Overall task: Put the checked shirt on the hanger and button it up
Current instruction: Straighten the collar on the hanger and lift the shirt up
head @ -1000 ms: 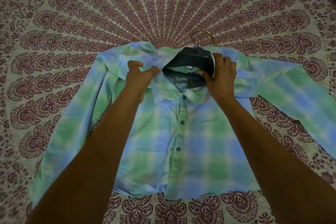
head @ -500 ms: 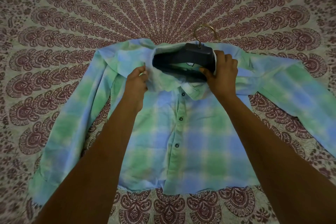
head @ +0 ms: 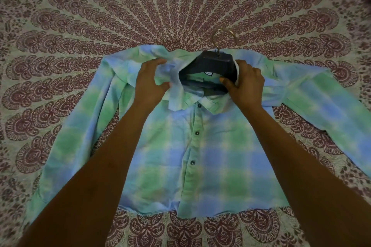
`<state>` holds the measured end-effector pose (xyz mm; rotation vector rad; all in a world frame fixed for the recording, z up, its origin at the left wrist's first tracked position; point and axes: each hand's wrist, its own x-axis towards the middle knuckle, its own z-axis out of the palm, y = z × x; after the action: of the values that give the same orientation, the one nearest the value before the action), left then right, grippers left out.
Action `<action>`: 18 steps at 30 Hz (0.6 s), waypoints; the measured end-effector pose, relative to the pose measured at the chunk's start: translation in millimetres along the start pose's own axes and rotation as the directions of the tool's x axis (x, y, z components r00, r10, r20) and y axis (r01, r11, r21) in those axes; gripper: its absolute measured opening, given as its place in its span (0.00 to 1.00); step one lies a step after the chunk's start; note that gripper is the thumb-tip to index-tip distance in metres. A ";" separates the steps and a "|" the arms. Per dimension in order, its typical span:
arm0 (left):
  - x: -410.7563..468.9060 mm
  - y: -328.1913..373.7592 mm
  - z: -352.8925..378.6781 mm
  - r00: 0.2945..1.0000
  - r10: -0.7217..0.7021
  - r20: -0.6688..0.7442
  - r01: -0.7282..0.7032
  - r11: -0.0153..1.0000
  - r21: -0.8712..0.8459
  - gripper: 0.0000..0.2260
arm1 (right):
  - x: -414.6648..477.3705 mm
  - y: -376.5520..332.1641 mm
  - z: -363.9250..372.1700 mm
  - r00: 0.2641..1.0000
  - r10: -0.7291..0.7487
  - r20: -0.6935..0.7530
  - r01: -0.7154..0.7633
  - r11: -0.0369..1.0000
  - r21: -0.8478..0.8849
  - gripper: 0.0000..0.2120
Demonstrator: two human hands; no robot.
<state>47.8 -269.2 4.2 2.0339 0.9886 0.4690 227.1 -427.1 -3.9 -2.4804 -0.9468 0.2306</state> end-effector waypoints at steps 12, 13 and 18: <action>44.6 13.8 6.0 0.955 0.045 0.294 -0.077 0.992 0.097 0.13 | -9.3 23.2 -9.6 0.971 -0.151 -0.183 0.179 0.973 0.148 0.20; 44.2 14.7 6.3 0.938 0.068 0.339 -0.132 0.977 0.169 0.16 | -11.2 24.4 -9.8 0.971 -0.151 -0.184 0.180 0.971 0.155 0.20; 39.8 20.8 17.5 0.924 0.113 0.365 -0.230 0.928 0.294 0.25 | -18.9 29.7 -4.2 0.984 -0.128 -0.121 0.146 0.977 0.153 0.22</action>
<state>93.5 -254.6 9.6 2.4161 0.7093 0.0262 231.6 -460.6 -14.9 -2.2457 -1.0065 0.1180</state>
